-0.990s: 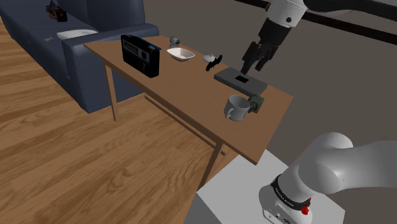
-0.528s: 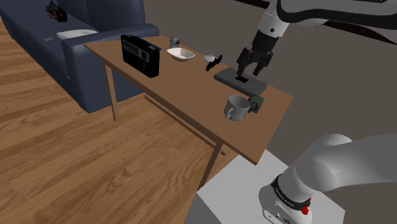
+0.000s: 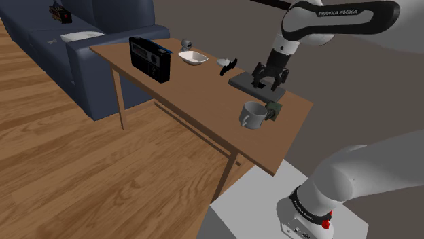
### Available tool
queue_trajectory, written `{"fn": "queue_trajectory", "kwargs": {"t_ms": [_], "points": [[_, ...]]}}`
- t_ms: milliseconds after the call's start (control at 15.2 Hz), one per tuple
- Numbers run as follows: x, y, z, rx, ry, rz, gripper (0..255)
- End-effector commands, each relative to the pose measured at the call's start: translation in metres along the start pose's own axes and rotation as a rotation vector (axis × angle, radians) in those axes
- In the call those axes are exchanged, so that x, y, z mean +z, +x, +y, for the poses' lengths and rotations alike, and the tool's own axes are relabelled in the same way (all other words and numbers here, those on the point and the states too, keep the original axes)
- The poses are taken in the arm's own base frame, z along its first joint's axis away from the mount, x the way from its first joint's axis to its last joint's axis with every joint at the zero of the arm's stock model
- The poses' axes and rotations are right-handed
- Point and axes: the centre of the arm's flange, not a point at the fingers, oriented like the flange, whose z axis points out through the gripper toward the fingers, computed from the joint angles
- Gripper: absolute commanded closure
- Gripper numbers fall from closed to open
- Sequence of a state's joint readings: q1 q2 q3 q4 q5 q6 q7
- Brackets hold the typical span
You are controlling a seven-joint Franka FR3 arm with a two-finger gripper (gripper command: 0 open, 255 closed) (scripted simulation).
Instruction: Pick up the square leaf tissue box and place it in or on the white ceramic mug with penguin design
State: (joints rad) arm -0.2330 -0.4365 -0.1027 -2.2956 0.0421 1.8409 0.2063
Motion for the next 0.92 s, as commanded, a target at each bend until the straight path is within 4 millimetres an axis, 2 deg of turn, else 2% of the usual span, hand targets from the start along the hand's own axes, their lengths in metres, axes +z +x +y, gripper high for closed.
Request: {"fn": "queue_trajectory", "kwargs": {"t_ms": [0, 462, 792, 858], "points": [[0.016, 0.016, 0.019, 0.072, 0.004, -0.018, 0], [0.071, 0.053, 0.092, 0.314, 0.021, -0.081, 0], [0.113, 0.067, 0.147, 0.487, 0.032, -0.125, 0], [0.116, 0.068, 0.152, 0.501, 0.033, -0.129, 0]]}}
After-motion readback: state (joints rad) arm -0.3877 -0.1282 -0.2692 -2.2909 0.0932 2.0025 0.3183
